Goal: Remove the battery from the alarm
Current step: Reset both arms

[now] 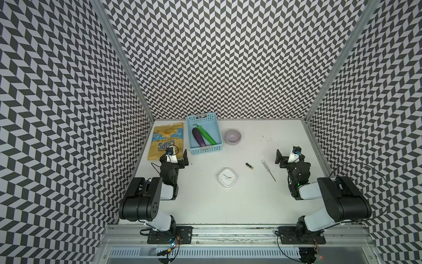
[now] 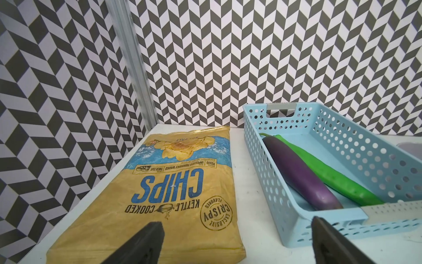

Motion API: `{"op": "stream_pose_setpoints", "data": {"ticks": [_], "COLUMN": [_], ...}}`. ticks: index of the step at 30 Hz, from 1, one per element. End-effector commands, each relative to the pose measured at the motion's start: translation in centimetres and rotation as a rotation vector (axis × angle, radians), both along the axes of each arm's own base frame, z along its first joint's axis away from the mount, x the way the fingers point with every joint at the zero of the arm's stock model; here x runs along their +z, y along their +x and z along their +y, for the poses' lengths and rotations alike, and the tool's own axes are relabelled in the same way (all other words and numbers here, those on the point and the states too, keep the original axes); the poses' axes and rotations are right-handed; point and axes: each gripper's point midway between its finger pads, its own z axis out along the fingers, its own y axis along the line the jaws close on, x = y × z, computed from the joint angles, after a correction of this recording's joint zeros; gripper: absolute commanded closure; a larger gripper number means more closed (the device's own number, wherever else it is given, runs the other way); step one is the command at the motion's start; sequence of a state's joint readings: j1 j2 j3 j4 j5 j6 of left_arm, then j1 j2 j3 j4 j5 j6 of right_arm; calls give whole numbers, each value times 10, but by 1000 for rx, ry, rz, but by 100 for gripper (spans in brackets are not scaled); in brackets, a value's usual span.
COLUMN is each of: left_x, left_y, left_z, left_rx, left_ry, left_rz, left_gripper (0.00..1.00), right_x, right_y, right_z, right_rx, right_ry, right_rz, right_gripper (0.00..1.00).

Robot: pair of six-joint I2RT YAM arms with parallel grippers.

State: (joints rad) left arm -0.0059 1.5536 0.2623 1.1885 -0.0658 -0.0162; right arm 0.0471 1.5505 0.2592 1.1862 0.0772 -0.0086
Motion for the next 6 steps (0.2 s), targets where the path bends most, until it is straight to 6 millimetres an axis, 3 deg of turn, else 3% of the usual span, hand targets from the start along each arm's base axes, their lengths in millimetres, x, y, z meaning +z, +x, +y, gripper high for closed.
{"op": "stream_pose_setpoints", "data": {"ticks": [1,6], "left_x": [11,11], "left_y": [3,3], "left_z": [-1,-1], "left_rx": [-9,-10], "left_ry": [6,6], "left_rz": [-33,-35], "left_gripper": [0,0], "right_x": [17,18], "right_y": [3,3], "right_z": [-2,-1], "right_rx": [-3,-2], "right_ry": [4,4], "right_rz": [-57,-59], "right_gripper": [0,0]}}
